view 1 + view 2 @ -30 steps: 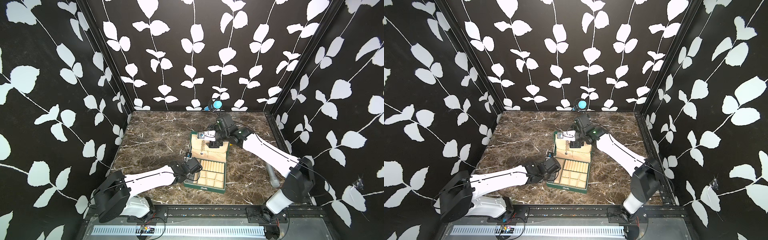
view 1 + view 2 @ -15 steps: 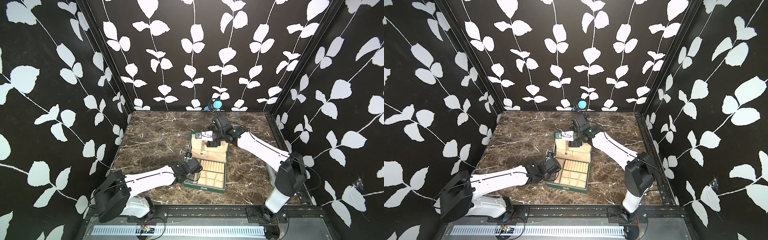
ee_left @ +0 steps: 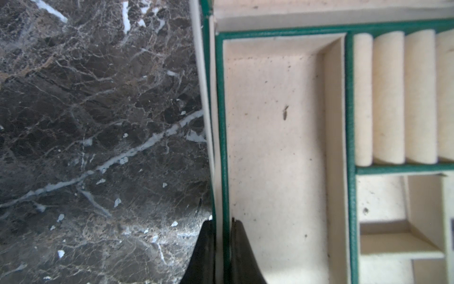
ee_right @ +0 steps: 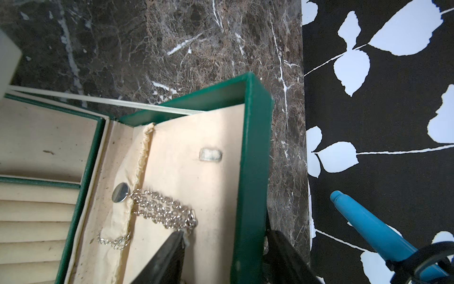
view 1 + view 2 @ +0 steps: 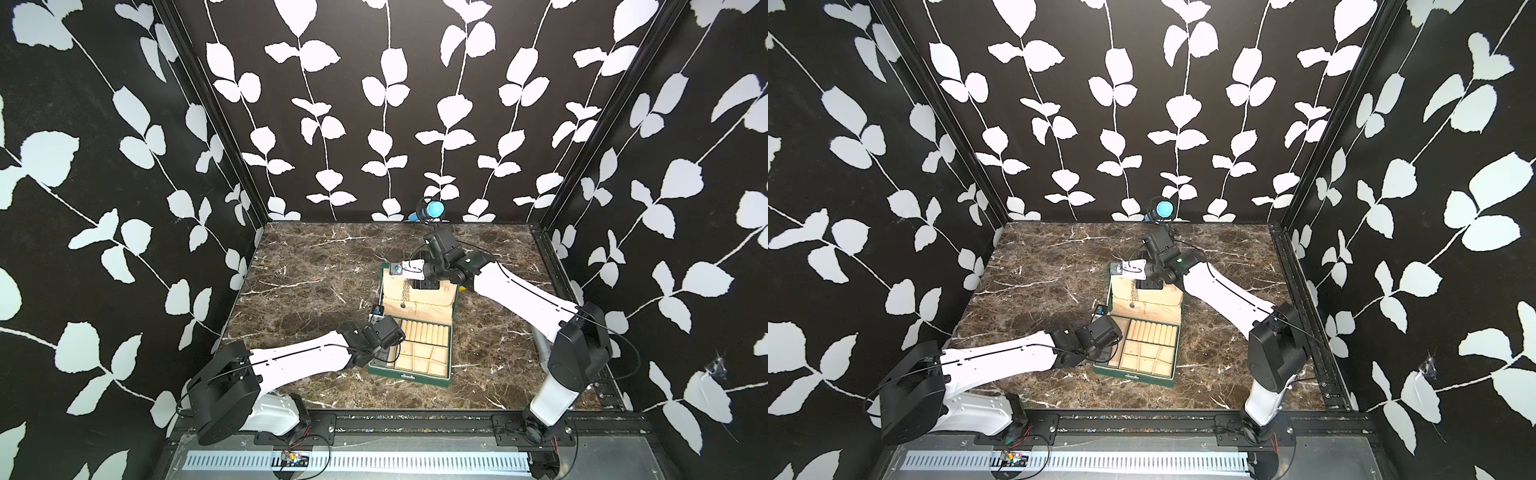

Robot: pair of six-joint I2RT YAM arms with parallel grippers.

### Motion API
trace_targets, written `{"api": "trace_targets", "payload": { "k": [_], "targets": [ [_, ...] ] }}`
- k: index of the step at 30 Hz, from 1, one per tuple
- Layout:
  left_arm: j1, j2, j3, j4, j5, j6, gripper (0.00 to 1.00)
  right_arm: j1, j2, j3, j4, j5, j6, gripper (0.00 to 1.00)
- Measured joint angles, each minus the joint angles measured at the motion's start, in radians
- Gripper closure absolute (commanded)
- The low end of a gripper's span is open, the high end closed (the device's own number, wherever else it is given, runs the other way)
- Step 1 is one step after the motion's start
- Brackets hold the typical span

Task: Put jewelry chain into jewelry box
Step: Close the fastener on the jewelry box.

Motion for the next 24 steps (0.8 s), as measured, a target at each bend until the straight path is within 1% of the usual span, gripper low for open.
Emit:
{"api": "trace_targets", "payload": {
  "k": [13, 24],
  "targets": [
    [-0.004, 0.0, 0.0, 0.0, -0.002, 0.0, 0.92, 0.0, 0.009, 0.0, 0.011, 0.013, 0.002, 0.58],
    [-0.005, 0.001, 0.0, 0.0, -0.002, 0.0, 0.92, 0.006, 0.013, 0.0, 0.024, 0.035, 0.004, 0.63]
  ]
}}
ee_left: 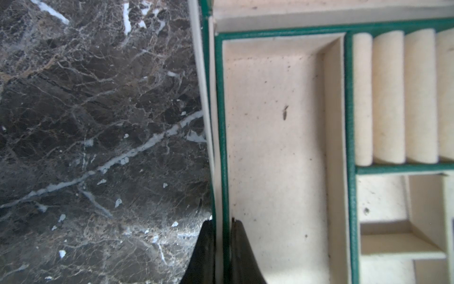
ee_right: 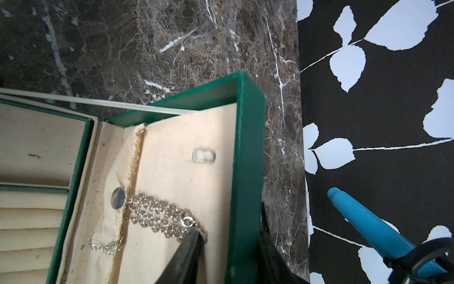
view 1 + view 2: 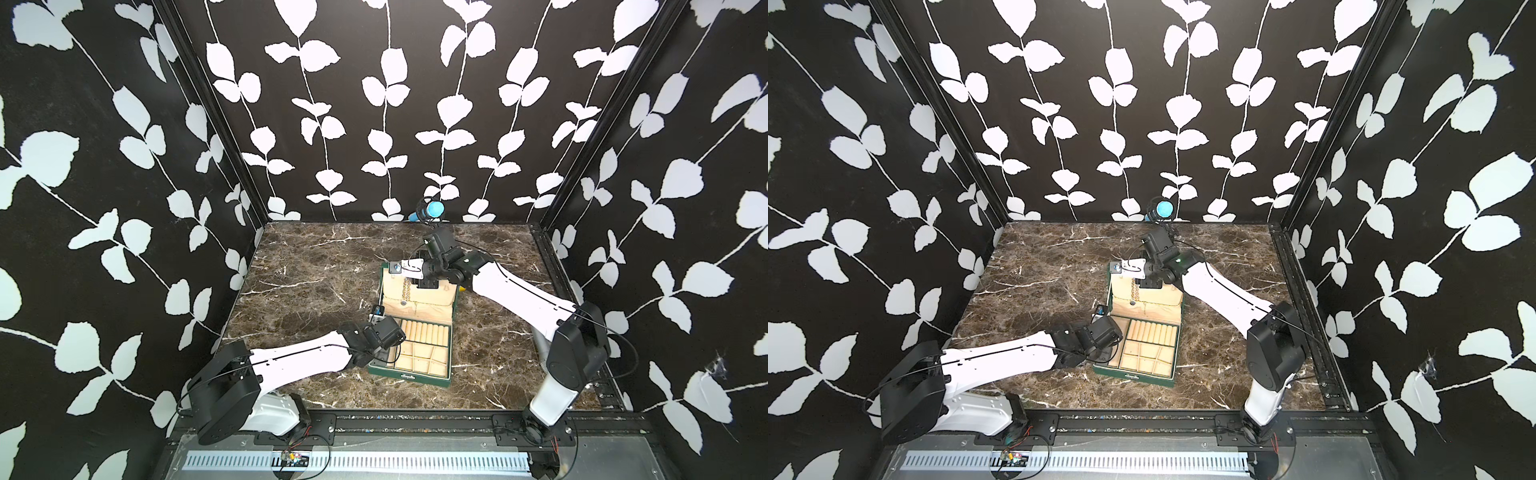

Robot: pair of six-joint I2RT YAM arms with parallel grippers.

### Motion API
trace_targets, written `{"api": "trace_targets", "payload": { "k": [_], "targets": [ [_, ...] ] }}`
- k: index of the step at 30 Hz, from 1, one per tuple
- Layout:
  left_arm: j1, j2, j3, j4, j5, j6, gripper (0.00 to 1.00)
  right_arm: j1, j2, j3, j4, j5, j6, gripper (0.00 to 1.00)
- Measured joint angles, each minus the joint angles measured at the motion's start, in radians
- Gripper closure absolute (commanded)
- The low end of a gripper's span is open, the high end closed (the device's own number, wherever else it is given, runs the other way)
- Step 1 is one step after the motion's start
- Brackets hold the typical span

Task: Put jewelry chain into jewelry box
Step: Close the fastener on the jewelry box.

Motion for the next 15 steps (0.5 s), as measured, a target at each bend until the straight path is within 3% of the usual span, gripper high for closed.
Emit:
{"api": "trace_targets", "payload": {
  "k": [15],
  "targets": [
    [-0.003, 0.001, 0.0, 0.002, 0.0, 0.0, 0.92, 0.01, 0.002, 0.0, 0.013, 0.029, 0.018, 0.7]
  ]
}}
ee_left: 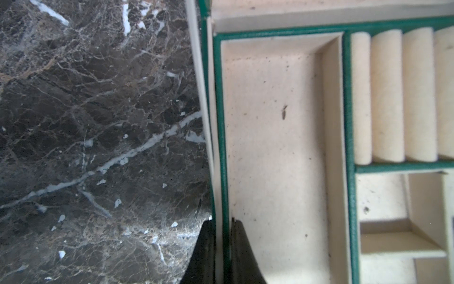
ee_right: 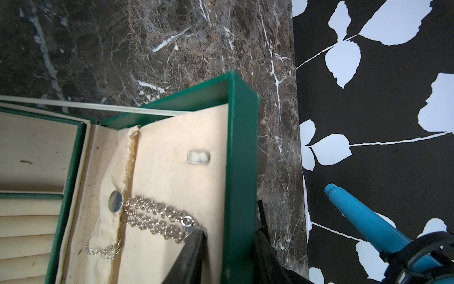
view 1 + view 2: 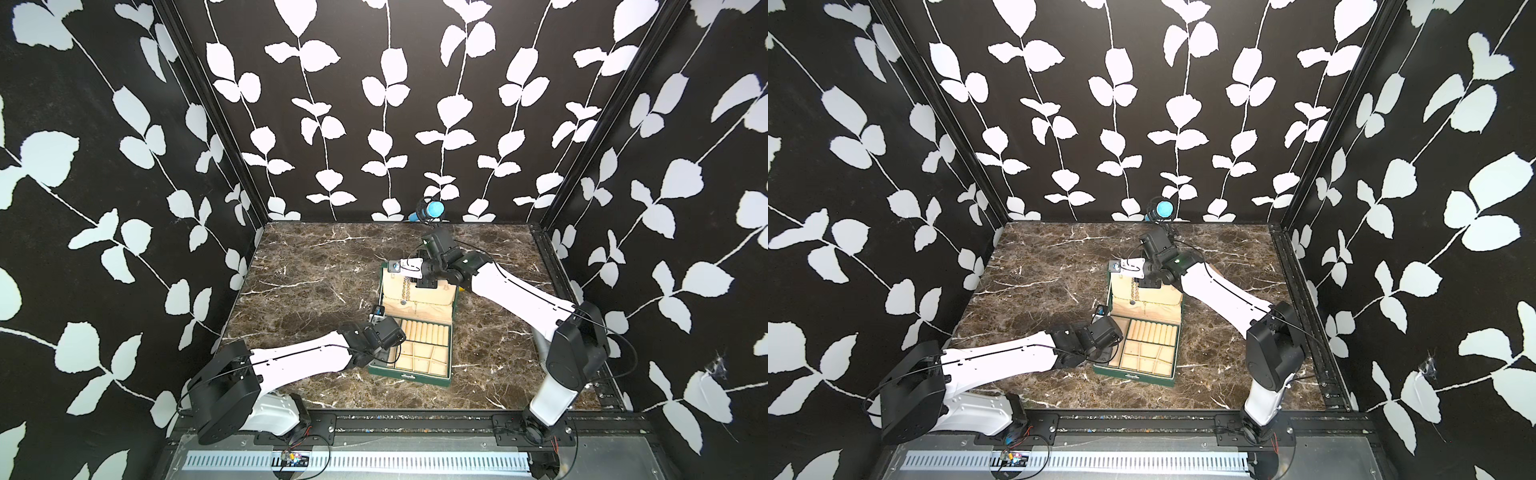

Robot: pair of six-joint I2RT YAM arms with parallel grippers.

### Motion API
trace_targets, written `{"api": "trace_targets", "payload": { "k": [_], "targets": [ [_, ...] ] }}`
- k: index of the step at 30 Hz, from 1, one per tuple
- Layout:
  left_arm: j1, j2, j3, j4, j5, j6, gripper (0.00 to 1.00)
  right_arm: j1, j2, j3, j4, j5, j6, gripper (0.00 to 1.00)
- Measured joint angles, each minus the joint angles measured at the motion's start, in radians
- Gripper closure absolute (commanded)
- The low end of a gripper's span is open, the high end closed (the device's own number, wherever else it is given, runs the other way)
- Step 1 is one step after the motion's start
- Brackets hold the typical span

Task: Put jewelry chain into jewelry box
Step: Close the fastener on the jewelry box.

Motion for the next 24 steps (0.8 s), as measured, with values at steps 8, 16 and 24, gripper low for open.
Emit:
{"api": "trace_targets", "payload": {
  "k": [8, 16, 24],
  "targets": [
    [0.0, 0.0, 0.0, 0.001, 0.0, 0.0, 0.93, 0.002, 0.0, -0.003, 0.008, 0.008, 0.003, 0.73],
    [0.0, 0.0, 0.0, 0.002, 0.0, -0.001, 0.93, 0.003, 0.0, -0.01, 0.023, 0.011, 0.011, 0.66],
    [-0.001, 0.0, 0.0, 0.002, -0.003, -0.001, 0.93, 0.002, 0.0, -0.01, 0.023, 0.006, 0.032, 0.47]
  ]
}}
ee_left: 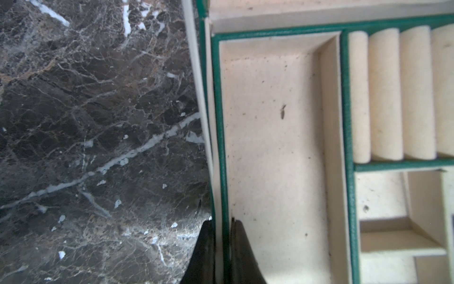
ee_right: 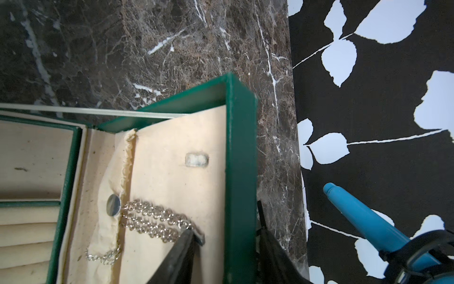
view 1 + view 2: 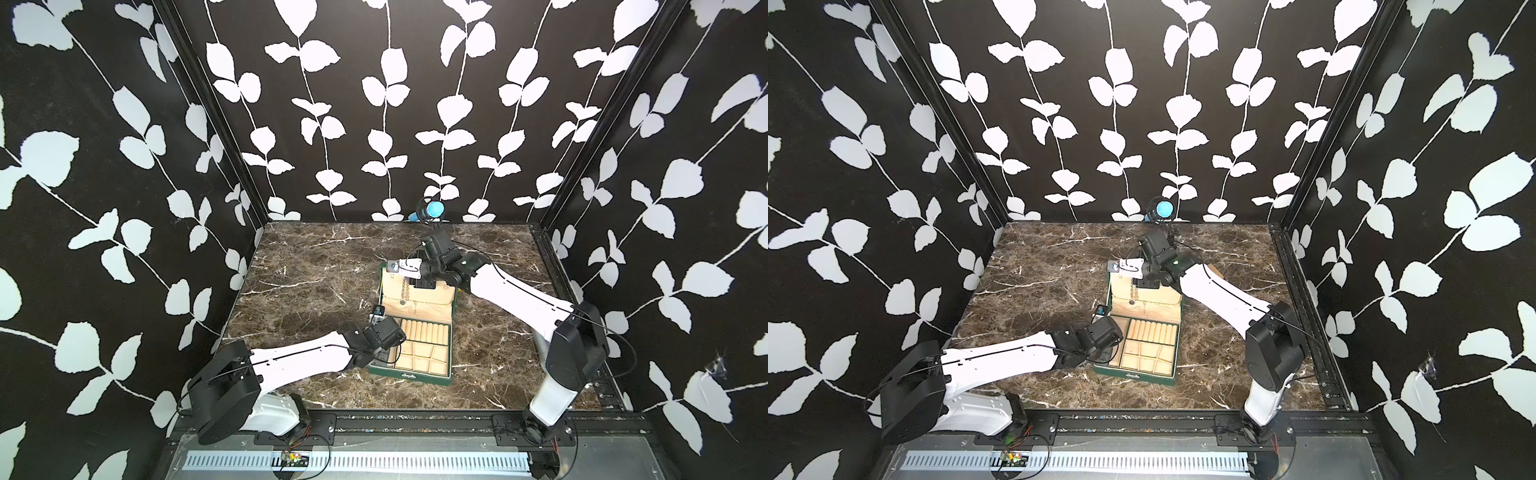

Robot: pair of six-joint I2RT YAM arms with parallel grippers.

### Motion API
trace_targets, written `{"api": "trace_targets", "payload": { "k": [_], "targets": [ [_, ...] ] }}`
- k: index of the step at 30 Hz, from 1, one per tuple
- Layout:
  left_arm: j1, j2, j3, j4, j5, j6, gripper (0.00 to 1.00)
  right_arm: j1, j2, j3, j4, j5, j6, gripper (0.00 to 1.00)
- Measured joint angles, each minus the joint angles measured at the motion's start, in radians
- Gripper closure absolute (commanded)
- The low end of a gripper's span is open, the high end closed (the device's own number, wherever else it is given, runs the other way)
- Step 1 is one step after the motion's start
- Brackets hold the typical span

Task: Put jewelry chain into jewelry box
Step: Close the fastener on the jewelry box.

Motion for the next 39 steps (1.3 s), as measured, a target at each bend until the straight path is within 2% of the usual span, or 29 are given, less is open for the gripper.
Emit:
{"api": "trace_targets", "payload": {
  "k": [6, 12, 24, 32, 39],
  "targets": [
    [0.0, 0.0, 0.0, 0.0, 0.0, 0.0, 0.93, -0.007, -0.006, 0.0, -0.002, -0.035, 0.03, 0.32],
    [0.0, 0.0, 0.0, 0.0, 0.0, 0.0, 0.93, -0.033, -0.013, 0.001, -0.012, -0.087, 0.077, 0.26],
    [0.0, 0.0, 0.0, 0.0, 0.0, 0.0, 0.93, -0.058, 0.015, 0.026, -0.039, -0.15, 0.133, 0.27],
    [0.0, 0.0, 0.0, 0.0, 0.0, 0.001, 0.93, -0.058, 0.032, 0.049, -0.041, -0.154, 0.147, 0.41],
    [0.0, 0.0, 0.0, 0.0, 0.0, 0.001, 0.93, -0.058, 0.034, 0.049, -0.041, -0.154, 0.147, 0.33]
  ]
}}
